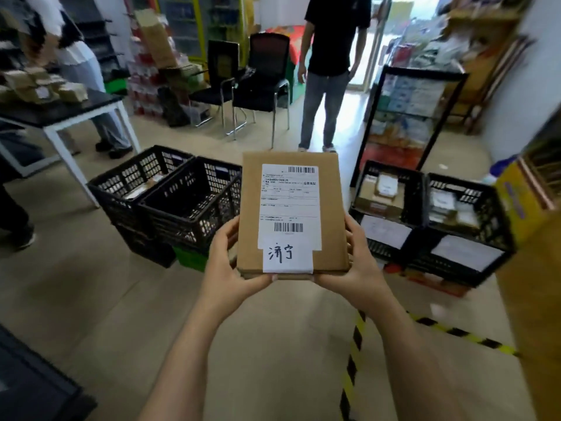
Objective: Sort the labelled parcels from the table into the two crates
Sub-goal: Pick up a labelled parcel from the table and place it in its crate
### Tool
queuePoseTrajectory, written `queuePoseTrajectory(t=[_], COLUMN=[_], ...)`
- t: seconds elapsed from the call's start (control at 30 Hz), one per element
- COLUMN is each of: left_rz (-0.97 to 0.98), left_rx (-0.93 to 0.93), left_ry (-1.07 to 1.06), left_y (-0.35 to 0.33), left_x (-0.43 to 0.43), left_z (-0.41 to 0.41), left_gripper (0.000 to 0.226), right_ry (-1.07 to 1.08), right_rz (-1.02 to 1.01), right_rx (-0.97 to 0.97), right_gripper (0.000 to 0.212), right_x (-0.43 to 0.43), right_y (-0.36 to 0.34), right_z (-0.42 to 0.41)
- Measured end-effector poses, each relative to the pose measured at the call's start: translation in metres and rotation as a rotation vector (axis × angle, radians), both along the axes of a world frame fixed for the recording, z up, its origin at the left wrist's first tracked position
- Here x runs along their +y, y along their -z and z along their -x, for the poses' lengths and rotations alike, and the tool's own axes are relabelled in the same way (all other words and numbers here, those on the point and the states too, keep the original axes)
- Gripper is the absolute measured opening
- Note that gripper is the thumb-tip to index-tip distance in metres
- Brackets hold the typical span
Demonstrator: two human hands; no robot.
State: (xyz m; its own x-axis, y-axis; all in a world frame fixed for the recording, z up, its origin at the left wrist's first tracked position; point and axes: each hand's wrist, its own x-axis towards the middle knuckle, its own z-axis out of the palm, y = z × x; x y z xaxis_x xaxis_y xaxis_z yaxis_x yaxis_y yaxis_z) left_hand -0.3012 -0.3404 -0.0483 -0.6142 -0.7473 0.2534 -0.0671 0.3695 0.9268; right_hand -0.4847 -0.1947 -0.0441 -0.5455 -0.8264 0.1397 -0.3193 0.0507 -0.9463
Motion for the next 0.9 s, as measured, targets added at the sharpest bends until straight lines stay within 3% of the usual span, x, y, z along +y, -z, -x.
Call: queuePoseTrajectory(t=[0.47,0.67,0.9], left_rz=[-0.012,-0.035,-0.034], left_rx=[-0.04,-0.086,-0.11], left_ry=[0.299,0.341,0.374], left_y=[0.013,0.016,0.03], left_x=[0.068,0.058,-0.001], left_z=[0.315,0.39,0.489], left_gripper=[0.099,0.108,0.102], right_ry=[0.301,0.349,0.388], right_rz=[-0.059,-0.085,-0.124], right_rx=[-0.038,-0.082,-0.107], right_gripper=[0.117,0.118,0.119], right_x=[0.116,0.112,0.058], right_y=[-0.001,0.012,0.028], right_z=[0.259,0.327,0.421])
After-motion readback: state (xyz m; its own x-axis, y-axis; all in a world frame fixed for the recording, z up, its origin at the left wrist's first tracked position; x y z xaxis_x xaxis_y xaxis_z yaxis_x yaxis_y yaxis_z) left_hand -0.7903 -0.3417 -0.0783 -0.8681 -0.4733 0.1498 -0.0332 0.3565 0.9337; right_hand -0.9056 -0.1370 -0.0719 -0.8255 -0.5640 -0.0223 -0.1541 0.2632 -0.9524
